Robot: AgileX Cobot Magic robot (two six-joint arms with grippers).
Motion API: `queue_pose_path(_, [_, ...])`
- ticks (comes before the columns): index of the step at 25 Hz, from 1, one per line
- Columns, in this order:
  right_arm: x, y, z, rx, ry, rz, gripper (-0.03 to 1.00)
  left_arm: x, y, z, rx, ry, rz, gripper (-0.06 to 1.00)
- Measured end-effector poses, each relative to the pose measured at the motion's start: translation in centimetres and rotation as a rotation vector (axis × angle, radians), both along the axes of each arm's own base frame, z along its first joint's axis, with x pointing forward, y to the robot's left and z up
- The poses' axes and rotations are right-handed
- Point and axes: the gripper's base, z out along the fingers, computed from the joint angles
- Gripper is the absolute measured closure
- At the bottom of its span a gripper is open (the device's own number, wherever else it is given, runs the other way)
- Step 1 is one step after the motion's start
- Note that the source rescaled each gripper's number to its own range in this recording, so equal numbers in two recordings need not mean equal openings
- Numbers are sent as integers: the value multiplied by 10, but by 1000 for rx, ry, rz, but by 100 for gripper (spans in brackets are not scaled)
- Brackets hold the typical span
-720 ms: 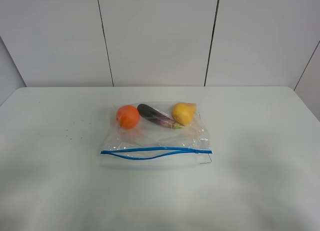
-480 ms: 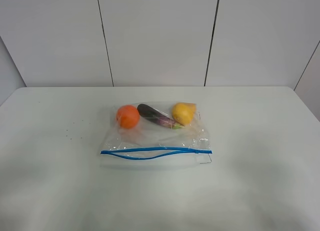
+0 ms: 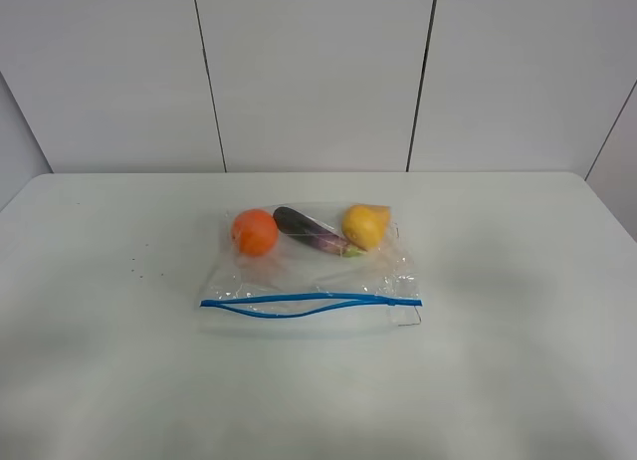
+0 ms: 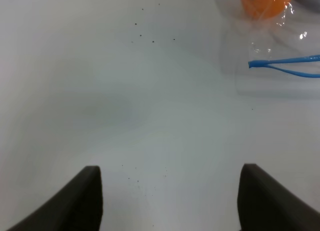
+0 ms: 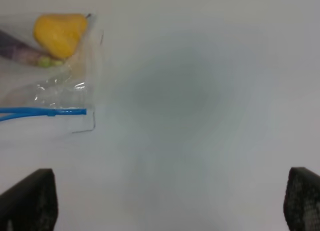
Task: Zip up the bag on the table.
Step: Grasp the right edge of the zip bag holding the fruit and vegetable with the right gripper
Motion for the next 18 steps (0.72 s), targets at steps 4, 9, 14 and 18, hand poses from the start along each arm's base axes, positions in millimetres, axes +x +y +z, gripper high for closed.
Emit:
queue_pose_path(4, [56,3,25,52,146,17,-3,0,0,0,0,0,0,11])
queue_pose_path(9, [139,7,19,139,355,35,-3,0,0,0,0,0,0,11])
queue_pose_path(14, [209,12,-29,183,558,105,-3,0,0,0,0,0,0,11])
queue_pose_path(18, [247,19,-78,241,662,181,-3,0,0,0,0,0,0,11])
